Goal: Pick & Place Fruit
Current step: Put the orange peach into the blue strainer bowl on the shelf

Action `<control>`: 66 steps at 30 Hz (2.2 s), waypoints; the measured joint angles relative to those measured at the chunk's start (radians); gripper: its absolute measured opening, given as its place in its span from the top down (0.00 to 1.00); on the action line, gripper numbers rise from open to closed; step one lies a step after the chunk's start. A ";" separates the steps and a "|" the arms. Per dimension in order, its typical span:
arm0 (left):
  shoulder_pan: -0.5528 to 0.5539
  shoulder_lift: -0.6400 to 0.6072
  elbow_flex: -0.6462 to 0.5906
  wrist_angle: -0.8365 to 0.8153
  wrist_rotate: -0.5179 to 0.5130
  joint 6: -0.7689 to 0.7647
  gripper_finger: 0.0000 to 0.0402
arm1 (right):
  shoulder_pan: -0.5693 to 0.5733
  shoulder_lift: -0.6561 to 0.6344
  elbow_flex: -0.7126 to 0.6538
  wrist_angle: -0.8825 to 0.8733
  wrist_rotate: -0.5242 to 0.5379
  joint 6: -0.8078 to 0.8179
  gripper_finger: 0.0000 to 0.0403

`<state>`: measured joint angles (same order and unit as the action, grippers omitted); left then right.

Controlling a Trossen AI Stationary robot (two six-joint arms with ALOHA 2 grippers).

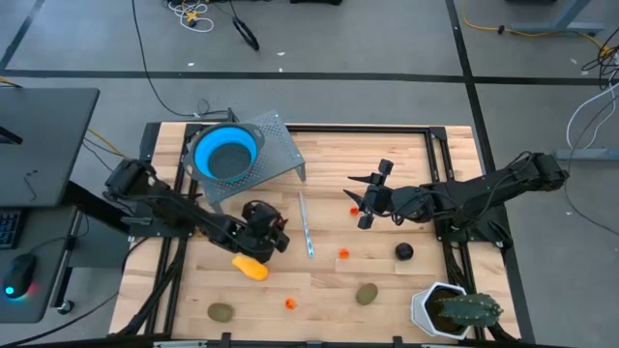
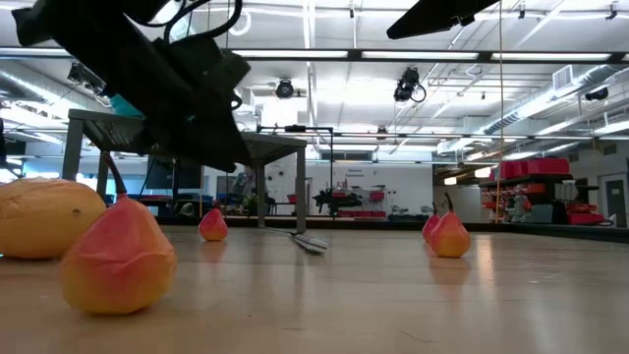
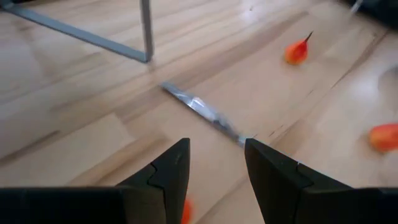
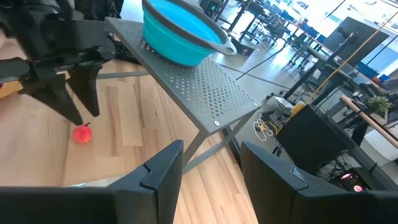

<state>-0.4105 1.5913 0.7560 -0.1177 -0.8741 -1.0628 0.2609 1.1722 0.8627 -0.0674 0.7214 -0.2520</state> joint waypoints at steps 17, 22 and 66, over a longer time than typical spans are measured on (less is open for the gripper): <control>-0.033 0.191 0.007 0.032 -0.110 -0.145 0.59 | -0.001 0.000 0.000 -0.002 -0.018 0.000 0.58; -0.033 0.189 0.008 0.011 -0.104 -0.153 0.59 | -0.004 0.000 0.000 -0.003 -0.018 0.000 0.58; -0.045 0.025 0.008 -0.250 -0.052 -0.193 0.94 | -0.005 0.000 0.000 -0.004 -0.018 0.000 0.58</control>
<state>-0.4559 1.6166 0.7639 -0.3680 -0.9260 -1.2554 0.2558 1.1721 0.8627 -0.0711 0.7034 -0.2516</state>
